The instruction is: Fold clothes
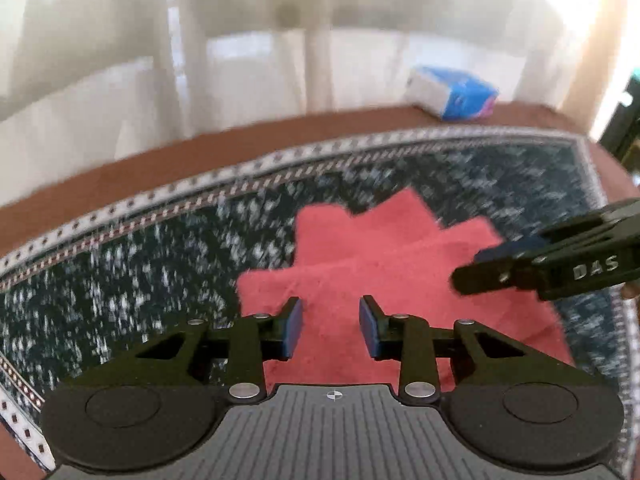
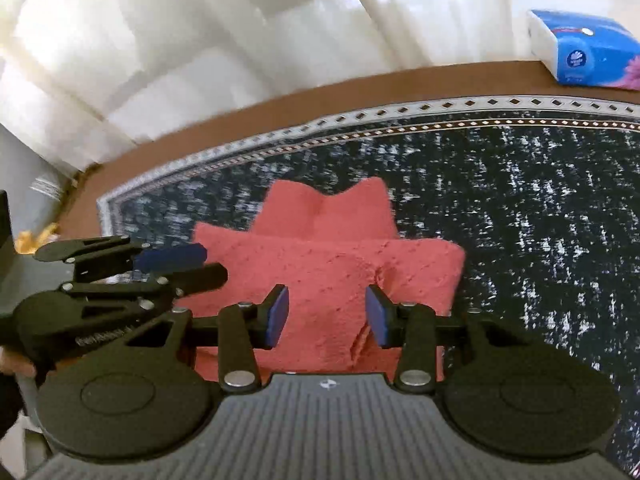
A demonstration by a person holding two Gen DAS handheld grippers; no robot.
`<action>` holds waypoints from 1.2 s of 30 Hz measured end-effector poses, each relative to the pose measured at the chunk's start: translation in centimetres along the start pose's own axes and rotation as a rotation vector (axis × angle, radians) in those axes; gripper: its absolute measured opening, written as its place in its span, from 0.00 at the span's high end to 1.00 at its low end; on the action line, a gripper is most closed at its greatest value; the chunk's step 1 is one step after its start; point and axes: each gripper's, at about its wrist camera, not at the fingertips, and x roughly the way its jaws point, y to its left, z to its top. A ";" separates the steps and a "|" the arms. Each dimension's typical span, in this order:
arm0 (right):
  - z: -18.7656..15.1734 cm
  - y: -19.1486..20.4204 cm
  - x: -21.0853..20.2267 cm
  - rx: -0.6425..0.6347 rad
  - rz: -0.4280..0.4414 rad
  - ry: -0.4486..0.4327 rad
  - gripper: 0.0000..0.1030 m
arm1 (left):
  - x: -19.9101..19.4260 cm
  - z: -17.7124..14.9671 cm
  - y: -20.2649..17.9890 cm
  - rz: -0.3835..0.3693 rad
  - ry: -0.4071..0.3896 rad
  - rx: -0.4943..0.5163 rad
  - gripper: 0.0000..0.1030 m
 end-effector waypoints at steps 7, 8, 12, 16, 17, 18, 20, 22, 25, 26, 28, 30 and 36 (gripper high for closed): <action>0.3 0.1 1.5 -0.060 -0.053 0.020 0.56 | 0.8 -0.4 0.2 0.003 -0.014 -0.021 0.56; 0.4 0.1 1.7 -0.064 -0.054 0.024 0.56 | 0.7 -0.1 0.3 0.003 -0.007 -0.029 0.56; 0.8 0.3 0.7 -0.062 -0.034 0.021 0.53 | -1.8 0.3 0.4 0.030 -0.029 -0.034 0.50; 0.2 0.2 -2.8 -0.030 0.030 -0.021 0.47 | -6.5 -1.5 0.8 0.047 -0.084 -0.026 0.42; -0.2 0.1 -3.8 -0.016 0.044 -0.027 0.47 | -7.4 -2.3 0.9 0.040 -0.078 -0.032 0.42; -0.6 0.0 -4.7 0.001 0.055 -0.032 0.47 | -8.0 -3.3 0.7 0.034 -0.063 -0.035 0.42; -1.9 -0.3 -6.4 0.035 0.071 -0.036 0.47 | -9.0 -5.6 0.4 0.022 -0.030 -0.038 0.42; -3.8 -0.4 -7.5 0.060 0.073 -0.022 0.47 | -9.8 -7.8 -0.1 0.011 0.005 -0.038 0.42; -7.2 -0.4 -8.6 0.095 0.062 0.007 0.47 | -10.5 -10.9 -1.0 -0.024 0.054 -0.045 0.42; -8.4 -0.4 -8.9 0.113 0.059 0.016 0.47 | -10.6 -11.7 -1.1 -0.035 0.062 -0.050 0.42; -10.8 -0.4 -9.4 0.153 0.050 0.034 0.47 | -10.9 -13.0 -1.5 -0.055 0.078 -0.062 0.40; -12.9 -0.3 -9.8 0.192 0.037 0.044 0.47 | -11.0 -14.1 -1.7 -0.076 0.097 -0.068 0.39; -17.0 0.0 -10.2 0.265 0.041 0.066 0.47 | -11.8 -15.7 -2.4 -0.099 0.110 -0.094 0.39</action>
